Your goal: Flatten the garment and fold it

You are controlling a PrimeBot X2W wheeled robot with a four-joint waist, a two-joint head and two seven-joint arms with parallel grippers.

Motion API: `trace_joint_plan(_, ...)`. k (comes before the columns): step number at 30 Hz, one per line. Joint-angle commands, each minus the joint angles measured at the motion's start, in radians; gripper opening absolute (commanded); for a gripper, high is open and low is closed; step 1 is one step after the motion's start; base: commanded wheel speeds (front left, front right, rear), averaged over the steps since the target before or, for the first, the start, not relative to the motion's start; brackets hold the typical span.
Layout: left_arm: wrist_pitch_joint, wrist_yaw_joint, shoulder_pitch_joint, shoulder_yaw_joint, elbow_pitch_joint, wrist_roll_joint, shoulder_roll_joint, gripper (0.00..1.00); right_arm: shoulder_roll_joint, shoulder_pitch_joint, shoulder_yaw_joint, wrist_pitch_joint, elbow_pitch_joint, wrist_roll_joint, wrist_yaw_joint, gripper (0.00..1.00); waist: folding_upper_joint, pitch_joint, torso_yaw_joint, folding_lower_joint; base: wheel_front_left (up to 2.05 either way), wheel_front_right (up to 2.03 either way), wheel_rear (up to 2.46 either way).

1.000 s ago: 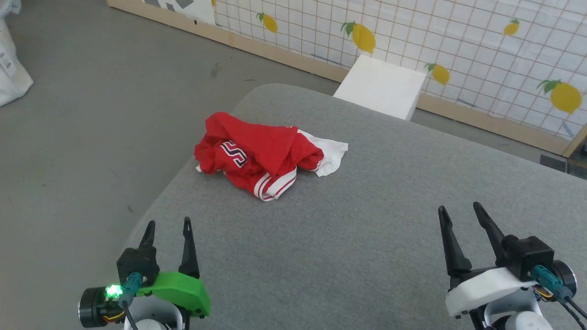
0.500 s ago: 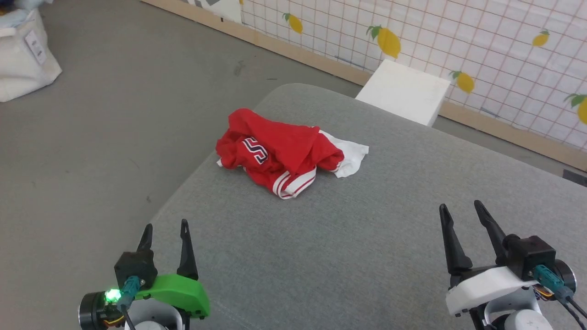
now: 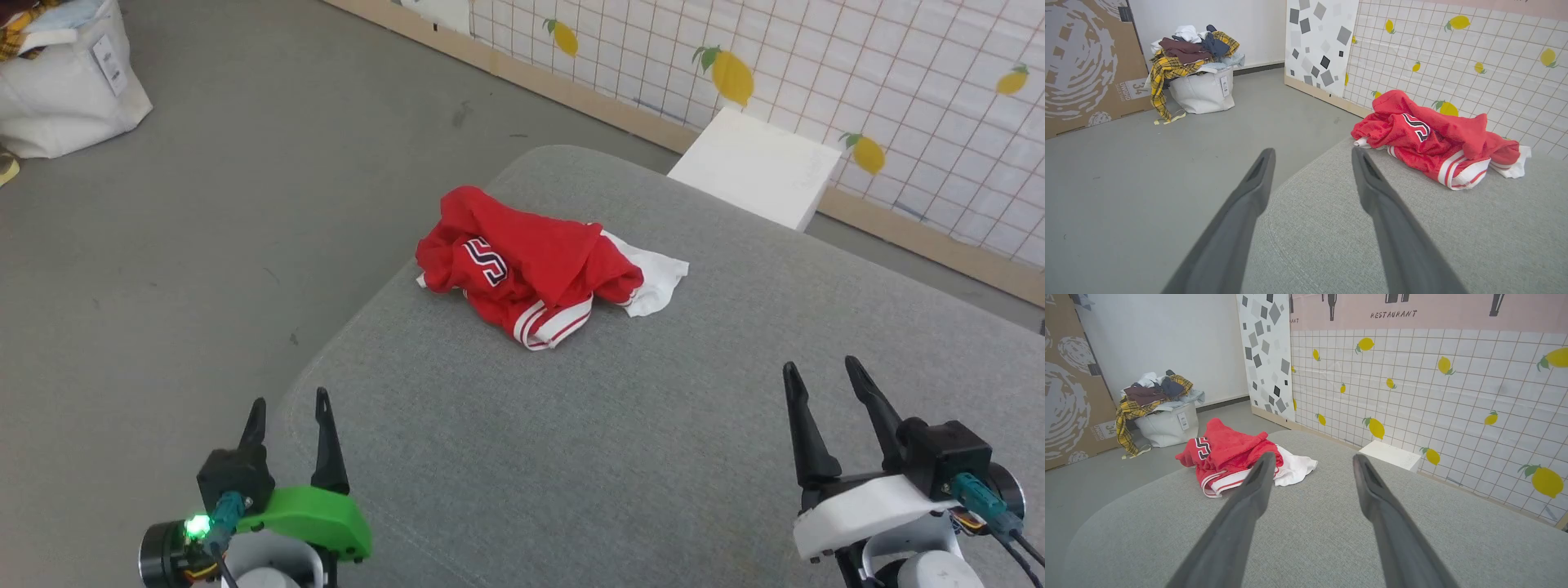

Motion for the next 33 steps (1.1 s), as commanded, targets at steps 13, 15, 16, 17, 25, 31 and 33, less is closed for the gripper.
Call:
trace_joint_plan(13,0.212,-0.129,-0.469,-0.018,0.140,-0.133,0.024,1.00,0.001,-0.111,0.032,0.020,-0.056,-0.032,-0.002,1.00,0.0000,0.222,-0.158,0.0000,0.00,0.00,0.00)
trace_joint_plan(15,0.279,-0.143,-0.553,-0.014,0.183,-0.145,0.047,1.00,0.001,-0.132,0.045,0.023,-0.061,-0.034,-0.002,1.00,0.0000,0.272,-0.202,0.0000,0.00,0.00,0.00)
trace_joint_plan(16,0.321,-0.153,-0.598,-0.008,0.208,-0.164,0.051,1.00,0.001,-0.146,0.051,0.023,-0.063,-0.036,-0.002,1.00,0.0000,0.300,-0.224,0.0000,0.00,0.00,0.00)
trace_joint_plan(17,0.351,-0.163,-0.632,-0.005,0.224,-0.175,0.058,1.00,0.001,-0.159,0.056,0.022,-0.067,-0.036,-0.002,1.00,0.0000,0.325,-0.244,0.0000,0.00,0.00,0.00)
trace_joint_plan(25,0.662,-0.196,-0.824,0.075,0.389,-0.335,0.116,1.00,0.001,-0.264,0.097,-0.006,-0.059,-0.008,-0.002,1.00,0.0000,0.492,-0.405,0.0000,0.00,0.00,0.00)
trace_joint_plan(31,0.842,-0.162,-0.771,0.064,0.470,-0.348,0.166,1.00,0.001,-0.305,0.100,-0.037,-0.034,0.018,-0.002,1.00,0.0000,0.548,-0.485,0.0000,0.00,0.00,0.00)
trace_joint_plan(33,0.878,-0.144,-0.741,0.068,0.485,-0.358,0.167,1.00,0.001,-0.311,0.098,-0.043,-0.023,0.020,-0.002,1.00,0.0000,0.553,-0.498,0.0000,0.00,0.00,0.00)
